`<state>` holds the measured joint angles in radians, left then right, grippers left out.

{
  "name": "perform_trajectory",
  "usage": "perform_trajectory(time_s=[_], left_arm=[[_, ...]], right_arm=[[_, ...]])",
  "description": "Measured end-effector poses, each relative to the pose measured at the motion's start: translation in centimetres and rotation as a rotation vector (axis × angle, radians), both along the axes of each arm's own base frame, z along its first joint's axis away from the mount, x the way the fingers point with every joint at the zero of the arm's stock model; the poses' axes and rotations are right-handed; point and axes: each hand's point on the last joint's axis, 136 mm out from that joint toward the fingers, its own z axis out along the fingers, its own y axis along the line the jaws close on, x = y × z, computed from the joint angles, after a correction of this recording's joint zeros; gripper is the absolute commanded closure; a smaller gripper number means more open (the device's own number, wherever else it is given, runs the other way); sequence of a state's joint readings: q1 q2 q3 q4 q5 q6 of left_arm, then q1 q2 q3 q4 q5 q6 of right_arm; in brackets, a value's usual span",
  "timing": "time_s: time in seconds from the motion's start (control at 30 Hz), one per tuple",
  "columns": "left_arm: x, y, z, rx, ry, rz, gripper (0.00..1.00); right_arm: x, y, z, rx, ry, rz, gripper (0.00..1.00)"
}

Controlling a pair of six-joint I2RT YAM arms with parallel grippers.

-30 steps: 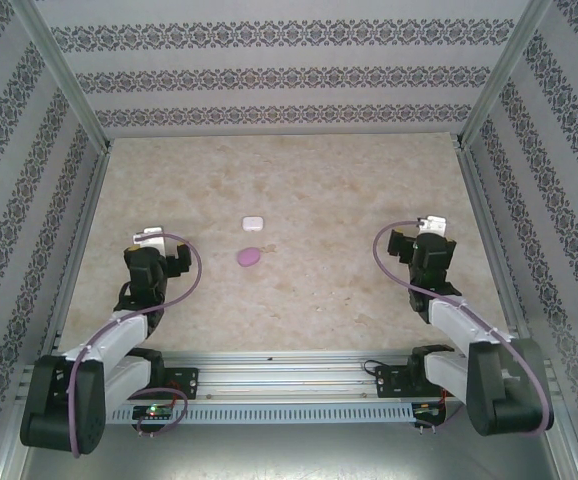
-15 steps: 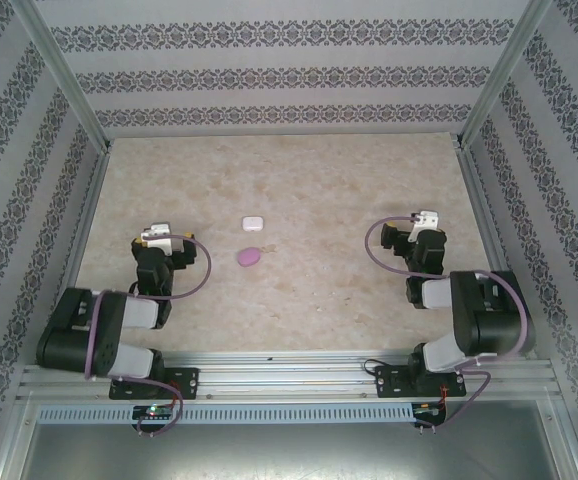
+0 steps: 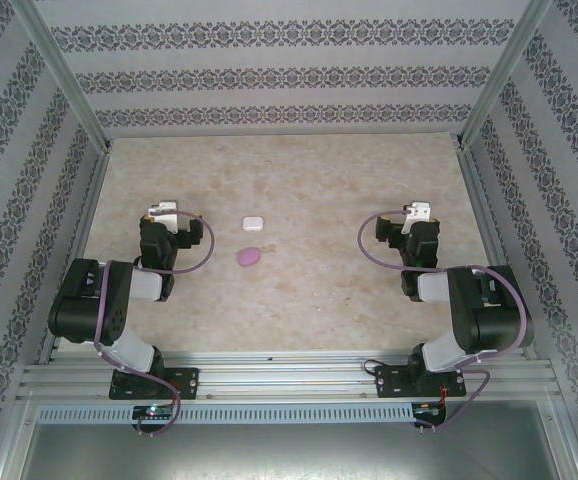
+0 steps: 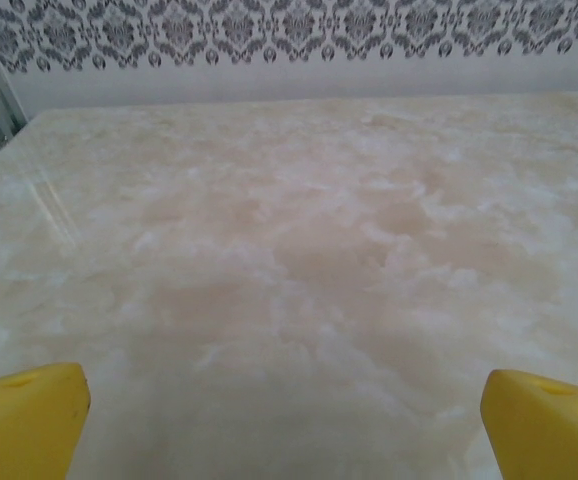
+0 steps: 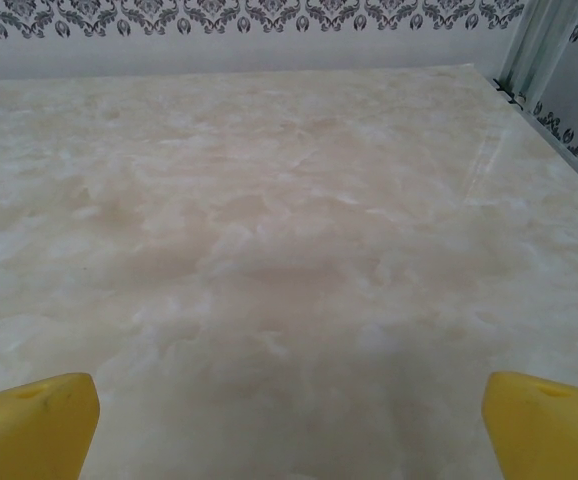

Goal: Insert the wireless bluetooth earbuds into the charging case

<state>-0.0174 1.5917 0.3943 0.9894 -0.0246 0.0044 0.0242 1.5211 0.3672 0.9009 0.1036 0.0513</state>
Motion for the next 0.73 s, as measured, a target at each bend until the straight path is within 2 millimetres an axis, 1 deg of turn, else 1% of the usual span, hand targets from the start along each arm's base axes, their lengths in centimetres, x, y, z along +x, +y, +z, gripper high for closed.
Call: perform_trajectory(time_s=[0.2, 0.57, 0.73], left_arm=[[-0.38, -0.3, -1.08, -0.004, 0.044, -0.017, 0.0], [-0.41, -0.31, -1.16, -0.005, 0.048, -0.017, 0.0], [-0.41, -0.31, -1.17, -0.005, 0.048, -0.017, 0.0]], right_arm=[[-0.01, -0.08, 0.0, -0.004, 0.0, -0.003, 0.02], [-0.03, -0.06, -0.08, -0.005, 0.004, -0.002, 0.02], [0.01, 0.33, -0.24, 0.002, 0.014, 0.024, 0.02]])
